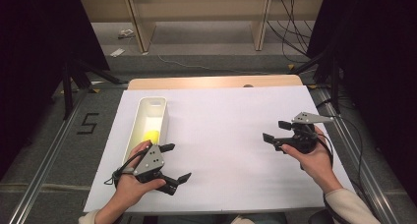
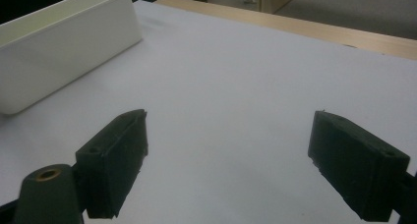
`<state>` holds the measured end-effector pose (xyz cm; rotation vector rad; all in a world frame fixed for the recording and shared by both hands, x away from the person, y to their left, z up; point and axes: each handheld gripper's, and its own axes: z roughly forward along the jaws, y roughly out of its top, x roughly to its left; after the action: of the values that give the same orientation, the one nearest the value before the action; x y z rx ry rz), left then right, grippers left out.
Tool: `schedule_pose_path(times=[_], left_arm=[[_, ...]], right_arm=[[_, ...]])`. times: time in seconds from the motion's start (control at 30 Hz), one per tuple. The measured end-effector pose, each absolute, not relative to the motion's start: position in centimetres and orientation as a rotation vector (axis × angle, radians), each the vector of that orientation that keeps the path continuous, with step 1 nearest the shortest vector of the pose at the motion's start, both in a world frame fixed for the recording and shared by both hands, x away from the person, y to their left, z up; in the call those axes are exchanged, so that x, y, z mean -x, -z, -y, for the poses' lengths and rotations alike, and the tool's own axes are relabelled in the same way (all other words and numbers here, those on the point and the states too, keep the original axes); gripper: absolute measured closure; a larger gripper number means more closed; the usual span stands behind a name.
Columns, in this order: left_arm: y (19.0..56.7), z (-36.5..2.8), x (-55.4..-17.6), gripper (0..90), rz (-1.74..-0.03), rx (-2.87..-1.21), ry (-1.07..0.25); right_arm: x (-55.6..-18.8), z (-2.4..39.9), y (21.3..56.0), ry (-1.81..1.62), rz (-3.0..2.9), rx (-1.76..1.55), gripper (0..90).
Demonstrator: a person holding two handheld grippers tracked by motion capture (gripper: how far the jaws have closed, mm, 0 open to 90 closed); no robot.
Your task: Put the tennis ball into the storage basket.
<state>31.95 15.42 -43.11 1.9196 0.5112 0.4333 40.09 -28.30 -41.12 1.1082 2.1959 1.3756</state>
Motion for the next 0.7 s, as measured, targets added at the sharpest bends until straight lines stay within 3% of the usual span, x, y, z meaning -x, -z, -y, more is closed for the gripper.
schedule_pose_path(times=[0.7], left_arm=[[43.1, -15.4, -32.0, 0.0, -0.514, -1.918, -0.431]], right_arm=[[-38.9, 30.1, 42.2, -1.388, -2.149, -1.176, 15.6]])
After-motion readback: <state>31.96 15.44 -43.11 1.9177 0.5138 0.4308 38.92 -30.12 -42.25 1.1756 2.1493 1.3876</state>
